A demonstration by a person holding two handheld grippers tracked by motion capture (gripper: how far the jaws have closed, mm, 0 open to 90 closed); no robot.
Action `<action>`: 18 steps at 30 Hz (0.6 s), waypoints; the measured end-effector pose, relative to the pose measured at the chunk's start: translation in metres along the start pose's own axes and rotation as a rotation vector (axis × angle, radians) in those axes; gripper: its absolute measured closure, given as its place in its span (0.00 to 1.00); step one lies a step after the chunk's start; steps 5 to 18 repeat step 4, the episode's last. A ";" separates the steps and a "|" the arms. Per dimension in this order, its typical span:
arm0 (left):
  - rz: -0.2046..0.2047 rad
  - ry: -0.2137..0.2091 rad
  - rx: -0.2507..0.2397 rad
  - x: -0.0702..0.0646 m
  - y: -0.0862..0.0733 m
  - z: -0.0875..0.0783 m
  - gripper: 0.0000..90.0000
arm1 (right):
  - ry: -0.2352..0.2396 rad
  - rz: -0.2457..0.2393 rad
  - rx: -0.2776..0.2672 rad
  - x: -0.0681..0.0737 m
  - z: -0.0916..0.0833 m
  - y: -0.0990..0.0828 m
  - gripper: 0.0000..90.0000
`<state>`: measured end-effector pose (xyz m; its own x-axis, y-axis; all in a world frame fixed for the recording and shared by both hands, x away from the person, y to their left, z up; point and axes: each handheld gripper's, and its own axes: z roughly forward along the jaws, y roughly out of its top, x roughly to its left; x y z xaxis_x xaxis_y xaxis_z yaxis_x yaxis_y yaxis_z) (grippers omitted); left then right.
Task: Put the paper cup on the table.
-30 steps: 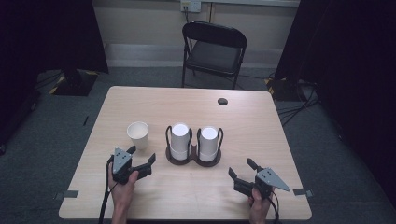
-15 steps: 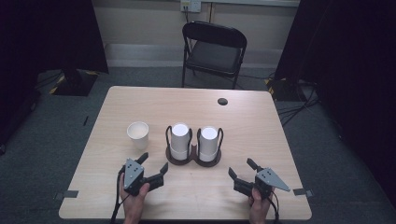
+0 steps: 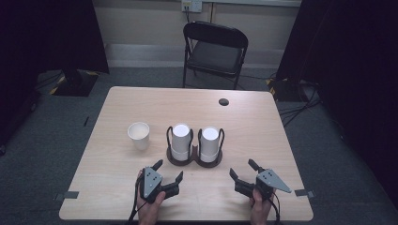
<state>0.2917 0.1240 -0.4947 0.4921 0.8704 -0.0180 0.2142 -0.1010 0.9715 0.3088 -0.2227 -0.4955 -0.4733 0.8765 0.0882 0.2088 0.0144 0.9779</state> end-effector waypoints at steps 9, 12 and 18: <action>0.008 -0.009 -0.008 0.001 -0.001 0.000 0.17 | 0.002 0.007 0.005 -0.001 0.001 0.000 0.19; 0.008 -0.009 -0.008 0.001 -0.001 0.000 0.17 | 0.002 0.007 0.005 -0.001 0.001 0.000 0.19; 0.008 -0.009 -0.008 0.001 -0.001 0.000 0.17 | 0.002 0.007 0.005 -0.001 0.001 0.000 0.19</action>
